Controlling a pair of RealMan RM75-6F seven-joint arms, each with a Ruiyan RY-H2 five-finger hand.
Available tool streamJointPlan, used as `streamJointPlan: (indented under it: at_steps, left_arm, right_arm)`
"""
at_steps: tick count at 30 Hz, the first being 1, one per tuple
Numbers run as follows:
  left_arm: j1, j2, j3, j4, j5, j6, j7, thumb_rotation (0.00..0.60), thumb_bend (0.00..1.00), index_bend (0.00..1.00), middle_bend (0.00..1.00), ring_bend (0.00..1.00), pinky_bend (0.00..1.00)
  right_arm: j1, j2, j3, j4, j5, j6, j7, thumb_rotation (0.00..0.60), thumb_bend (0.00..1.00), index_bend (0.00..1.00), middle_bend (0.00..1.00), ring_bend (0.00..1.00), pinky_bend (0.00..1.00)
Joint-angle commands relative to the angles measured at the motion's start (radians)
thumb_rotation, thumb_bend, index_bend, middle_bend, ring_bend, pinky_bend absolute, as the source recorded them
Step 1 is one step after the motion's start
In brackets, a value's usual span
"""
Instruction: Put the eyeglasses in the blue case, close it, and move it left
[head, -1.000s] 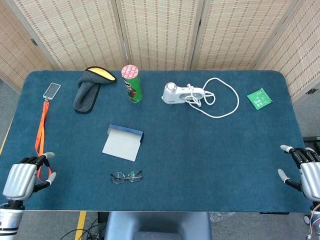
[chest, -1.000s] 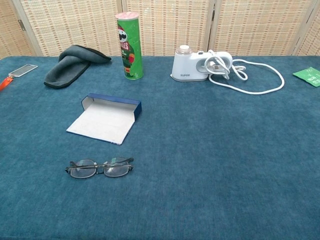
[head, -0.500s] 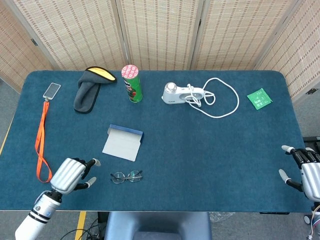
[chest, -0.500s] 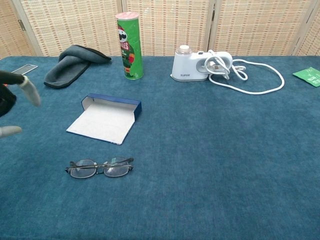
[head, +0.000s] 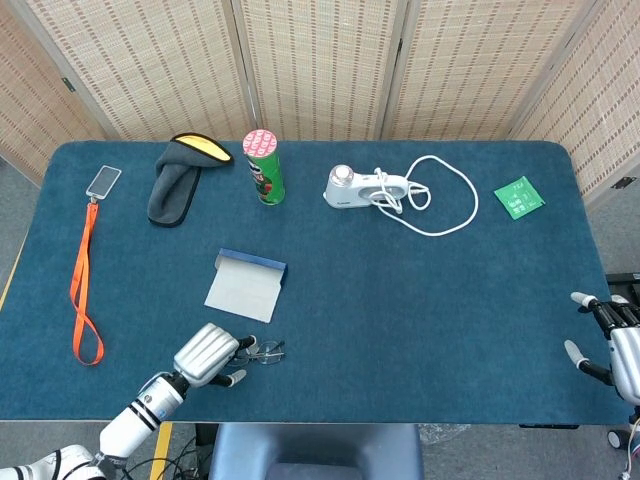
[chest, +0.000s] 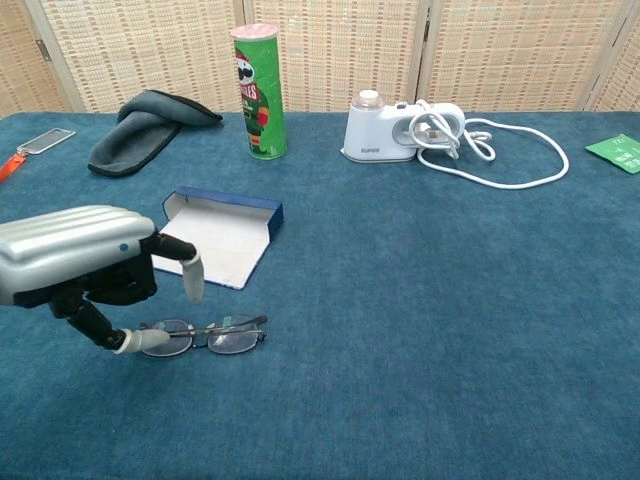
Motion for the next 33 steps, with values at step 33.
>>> streamJointPlan:
  at_steps: [33]
  left_arm:
    - [-0.093, -0.140, -0.013, 0.095, -0.316, -0.059, 0.178, 0.600, 0.40, 0.50, 1.00, 0.93, 0.97]
  right_arm:
    - [-0.008, 0.000, 0.001, 0.025, 0.007, -0.002, 0.030, 0.600, 0.27, 0.25, 0.38, 0.35, 0.26]
